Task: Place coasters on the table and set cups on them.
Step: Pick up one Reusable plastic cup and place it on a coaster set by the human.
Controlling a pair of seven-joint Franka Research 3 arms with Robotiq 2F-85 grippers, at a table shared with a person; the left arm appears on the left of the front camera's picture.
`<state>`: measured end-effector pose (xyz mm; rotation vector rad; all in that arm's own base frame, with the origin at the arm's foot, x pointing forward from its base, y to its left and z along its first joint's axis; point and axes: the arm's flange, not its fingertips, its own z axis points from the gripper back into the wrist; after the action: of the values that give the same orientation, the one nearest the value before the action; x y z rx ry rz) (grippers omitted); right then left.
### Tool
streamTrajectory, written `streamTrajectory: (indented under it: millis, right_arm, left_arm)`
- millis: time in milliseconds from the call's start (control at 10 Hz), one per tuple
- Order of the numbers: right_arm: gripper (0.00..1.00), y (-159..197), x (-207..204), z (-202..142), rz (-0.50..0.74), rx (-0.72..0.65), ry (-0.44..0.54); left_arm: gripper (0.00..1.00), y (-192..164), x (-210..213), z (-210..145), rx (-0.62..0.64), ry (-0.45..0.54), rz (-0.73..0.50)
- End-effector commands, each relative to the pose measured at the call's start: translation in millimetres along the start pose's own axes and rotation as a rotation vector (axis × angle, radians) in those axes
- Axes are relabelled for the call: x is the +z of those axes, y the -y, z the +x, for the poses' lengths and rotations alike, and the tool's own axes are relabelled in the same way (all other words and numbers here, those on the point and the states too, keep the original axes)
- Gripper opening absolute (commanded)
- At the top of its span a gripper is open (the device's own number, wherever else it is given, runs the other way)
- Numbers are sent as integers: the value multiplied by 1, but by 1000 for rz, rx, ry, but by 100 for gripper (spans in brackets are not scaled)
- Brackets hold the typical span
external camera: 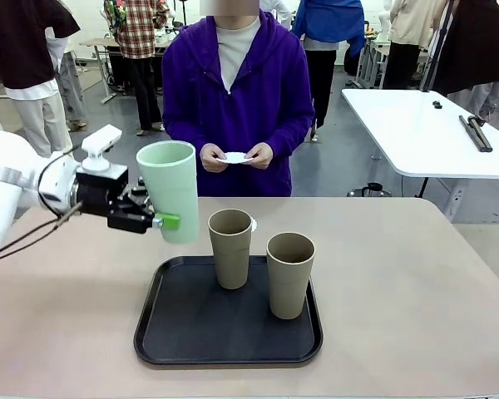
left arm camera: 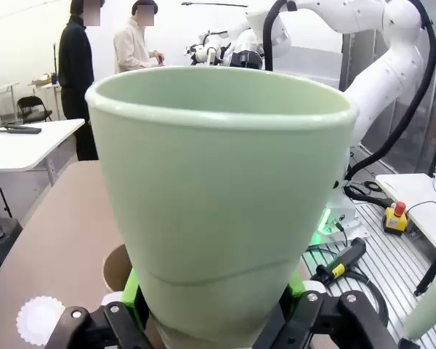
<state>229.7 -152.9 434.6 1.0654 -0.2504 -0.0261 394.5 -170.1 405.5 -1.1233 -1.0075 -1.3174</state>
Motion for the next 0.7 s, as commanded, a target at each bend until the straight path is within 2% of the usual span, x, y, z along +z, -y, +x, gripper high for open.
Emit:
streamTrajectory:
  millis: [0,300,400,500,600]
  right_arm:
    - [100,0,0,1,12,3,3]
    - [100,0,0,1,12,3,3]
    - [100,0,0,1,12,3,3]
    - [100,0,0,1,12,3,3]
    - [100,0,0,1,12,3,3]
  left_arm:
    - [19,4,-8,21,25,-26,25]
    - [19,20,-2,58,-8,4,22]
    - [19,25,0,62,-9,10,17]
    - [19,12,-2,48,-11,-15,12]
    - [19,12,-2,48,-11,-15,12]
